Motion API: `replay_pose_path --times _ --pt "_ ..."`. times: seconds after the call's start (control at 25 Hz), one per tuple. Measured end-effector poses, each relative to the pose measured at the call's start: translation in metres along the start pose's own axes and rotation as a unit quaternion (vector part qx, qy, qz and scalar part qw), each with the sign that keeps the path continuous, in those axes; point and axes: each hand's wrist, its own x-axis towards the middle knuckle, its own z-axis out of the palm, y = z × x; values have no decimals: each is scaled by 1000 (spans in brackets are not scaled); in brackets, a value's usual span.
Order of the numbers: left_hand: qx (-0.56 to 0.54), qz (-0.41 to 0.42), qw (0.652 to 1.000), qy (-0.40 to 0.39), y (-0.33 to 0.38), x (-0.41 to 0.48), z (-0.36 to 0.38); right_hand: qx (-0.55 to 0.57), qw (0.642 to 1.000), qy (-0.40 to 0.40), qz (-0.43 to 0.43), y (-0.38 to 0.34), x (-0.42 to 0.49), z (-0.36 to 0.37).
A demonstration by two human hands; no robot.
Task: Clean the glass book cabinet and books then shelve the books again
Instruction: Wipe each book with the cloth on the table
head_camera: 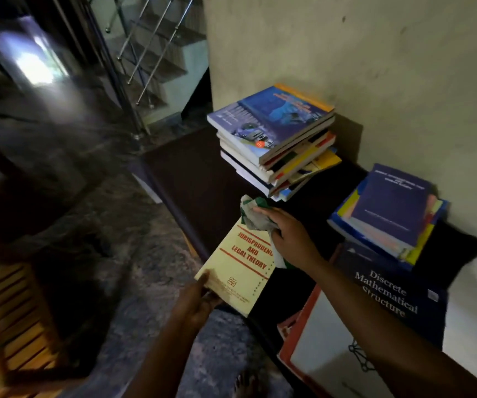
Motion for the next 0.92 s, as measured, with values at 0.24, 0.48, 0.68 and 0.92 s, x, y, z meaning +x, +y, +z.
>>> replay_pose_path --times 0.24,0.48,0.68,0.92 --pt "-24 8 999 37 -5 -4 -6 -242 960 -58 129 4 26 33" --pt "-51 12 998 20 -12 7 -16 -316 938 -140 -1 -47 -32 83" --pt "-109 -9 994 -26 -11 10 -25 -190 960 -190 -72 -49 -69 99" --pt "-123 -21 992 -23 -8 3 -21 -118 976 -25 183 -7 -22 24"
